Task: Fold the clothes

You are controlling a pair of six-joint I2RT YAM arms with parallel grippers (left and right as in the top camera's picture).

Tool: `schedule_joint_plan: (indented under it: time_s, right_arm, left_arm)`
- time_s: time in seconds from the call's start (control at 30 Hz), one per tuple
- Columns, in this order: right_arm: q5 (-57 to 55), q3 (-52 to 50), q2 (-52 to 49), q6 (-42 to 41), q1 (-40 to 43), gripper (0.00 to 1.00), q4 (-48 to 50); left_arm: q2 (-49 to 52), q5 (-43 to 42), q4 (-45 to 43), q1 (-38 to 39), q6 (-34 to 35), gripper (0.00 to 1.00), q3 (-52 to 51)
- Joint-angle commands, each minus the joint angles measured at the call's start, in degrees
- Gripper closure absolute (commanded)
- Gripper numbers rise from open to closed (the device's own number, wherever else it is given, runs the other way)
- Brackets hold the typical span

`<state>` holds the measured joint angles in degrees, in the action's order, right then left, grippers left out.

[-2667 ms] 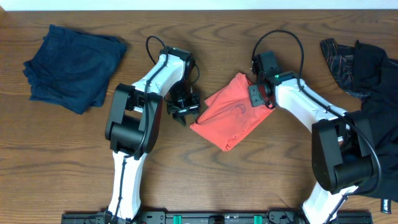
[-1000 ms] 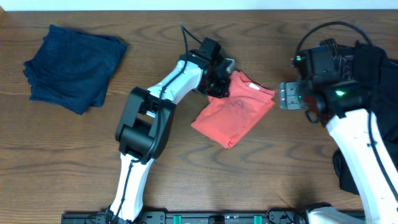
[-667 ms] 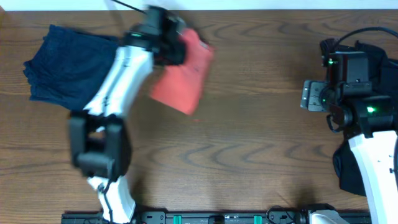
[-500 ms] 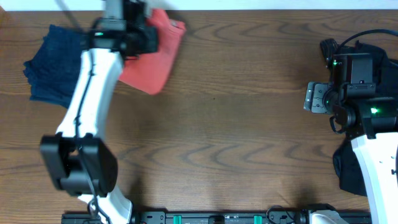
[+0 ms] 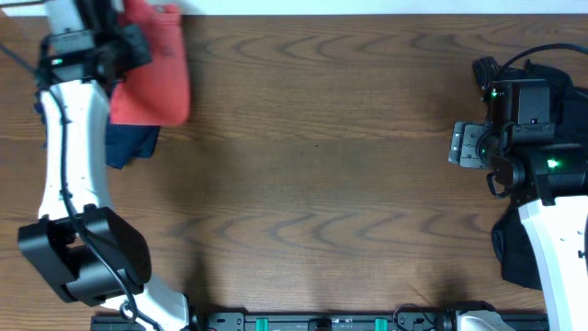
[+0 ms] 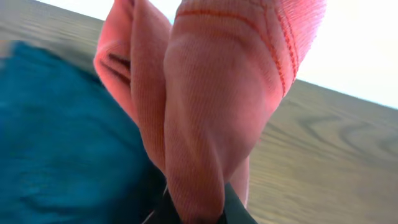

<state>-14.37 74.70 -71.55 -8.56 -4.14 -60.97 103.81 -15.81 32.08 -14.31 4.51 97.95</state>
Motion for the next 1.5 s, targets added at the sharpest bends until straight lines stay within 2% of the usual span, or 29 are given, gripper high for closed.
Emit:
schedule_joint_plan:
  time_s: [0.0, 0.07, 0.1, 0.17, 0.2, 0.23, 0.47, 0.63, 0.73, 0.87, 0.93, 1.03, 1.1, 1.2, 1.33, 1.47]
  right_arm:
    - [-0.3, 0.4, 0.6, -0.8, 0.9, 0.18, -0.3]
    - [0.0, 0.4, 0.6, -0.9, 0.9, 0.17, -0.3]
    - [0.0, 0.4, 0.6, -0.8, 0.9, 0.17, -0.3]
    - [0.0, 0.4, 0.6, -0.8, 0.9, 0.17, -0.3]
    - [0.0, 0.4, 0.6, -0.8, 0.9, 0.17, -0.4]
    - [0.0, 0.4, 0.6, -0.8, 0.9, 0.17, -0.6]
    - [0.0, 0.4, 0.6, -0.8, 0.9, 0.17, -1.9]
    - [0.1, 0.4, 0.6, -0.9, 0.9, 0.17, -1.6]
    - [1.3, 0.4, 0.4, -0.8, 0.9, 0.14, -0.3]
    - [7.7, 0.1, -0.8, -0.8, 0.9, 0.1, 4.9]
    - [10.9, -0.3, -2.1, -0.5, 0.9, 0.08, 8.6]
    - [14.5, -0.6, -4.9, 0.9, 0.9, 0.01, 13.4]
    - [15.7, -0.6, -7.0, 1.6, 0.9, 0.01, 15.9]
    - [15.7, -0.6, -9.7, 1.6, 0.9, 0.01, 18.2]
    - [15.7, -0.6, -9.8, 1.5, 0.9, 0.01, 16.0]
    - [14.5, -0.6, -6.6, -0.5, 0.9, 0.01, 14.8]
  left_arm:
    - [-0.8, 2.0, -1.2, -3.7, 0.5, 0.95, 0.3]
    - [-0.5, 5.0, -1.2, -5.9, 0.5, 0.93, 0.3]
    - [-0.2, 6.7, -1.4, -7.0, 0.5, 0.83, 0.3]
    - [0.4, 9.7, -1.8, -9.0, 0.5, 0.28, 0.3]
    - [0.7, 10.5, -2.0, -10.1, 0.5, 0.06, 0.3]
    - [0.9, 10.6, -2.3, -11.2, 0.5, 0.02, 0.3]
    - [0.8, 9.8, -2.3, -18.3, 3.7, 0.02, 0.3]
    - [0.7, 1.1, -1.7, -18.6, 3.7, 0.02, 0.3]
    - [0.7, -3.0, -1.8, -15.8, 2.8, 0.02, 0.3]
    - [0.7, -2.5, -0.6, -7.9, -2.0, 0.02, 0.3]
    - [0.7, -0.7, 0.8, -3.3, -2.1, 0.02, 0.3]
    - [0.7, 0.5, 5.0, 3.8, -3.4, 0.02, 0.3]
    - [0.7, 1.2, 9.0, 8.0, -6.4, 0.02, 0.3]
    - [0.7, 6.9, 17.4, 12.6, -6.6, 0.02, 0.3]
    - [0.4, 7.7, 28.8, 14.9, -6.2, 0.02, 0.3]
    - [-1.6, 7.6, 36.4, 14.9, -6.2, 0.02, 0.3]
